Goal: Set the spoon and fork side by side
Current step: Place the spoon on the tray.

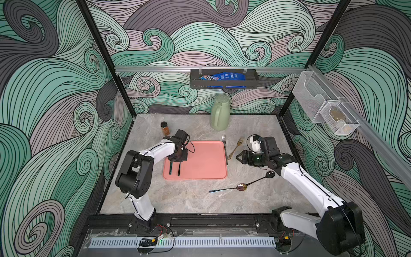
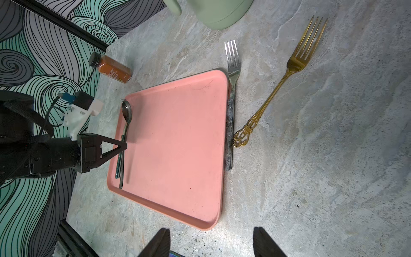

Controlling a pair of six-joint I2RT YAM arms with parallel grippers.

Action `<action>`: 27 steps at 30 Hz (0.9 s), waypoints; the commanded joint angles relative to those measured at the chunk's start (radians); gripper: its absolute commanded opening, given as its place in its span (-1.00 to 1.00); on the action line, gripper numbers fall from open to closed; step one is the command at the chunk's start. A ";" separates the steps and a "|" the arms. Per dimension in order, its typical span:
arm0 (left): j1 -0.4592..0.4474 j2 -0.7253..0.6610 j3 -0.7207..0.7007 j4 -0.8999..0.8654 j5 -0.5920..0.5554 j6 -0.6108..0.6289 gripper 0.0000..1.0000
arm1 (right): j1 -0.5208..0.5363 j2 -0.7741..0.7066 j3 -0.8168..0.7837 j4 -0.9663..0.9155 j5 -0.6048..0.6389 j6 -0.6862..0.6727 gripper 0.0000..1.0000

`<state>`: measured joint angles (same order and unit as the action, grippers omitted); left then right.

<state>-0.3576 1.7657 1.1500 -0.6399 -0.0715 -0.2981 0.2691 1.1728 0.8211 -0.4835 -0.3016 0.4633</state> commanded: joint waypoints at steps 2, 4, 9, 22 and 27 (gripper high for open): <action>0.023 0.021 0.024 0.032 0.014 0.030 -1.00 | -0.001 0.005 -0.008 -0.016 -0.012 -0.002 0.29; 0.035 0.032 0.024 0.041 0.017 0.037 -1.00 | 0.001 0.017 0.002 -0.022 -0.013 -0.009 0.30; 0.061 0.070 0.042 0.039 0.032 0.046 -1.00 | 0.001 0.032 0.014 -0.022 -0.012 -0.020 0.30; 0.066 0.081 0.060 0.031 0.013 0.025 -1.00 | 0.001 0.037 0.007 -0.022 -0.007 -0.024 0.30; 0.069 0.102 0.079 0.007 -0.003 0.009 -1.00 | 0.001 0.034 0.018 -0.026 -0.011 -0.020 0.30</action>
<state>-0.2966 1.8526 1.1976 -0.6083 -0.0601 -0.2756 0.2691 1.2102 0.8219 -0.5018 -0.3016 0.4519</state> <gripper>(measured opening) 0.069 0.652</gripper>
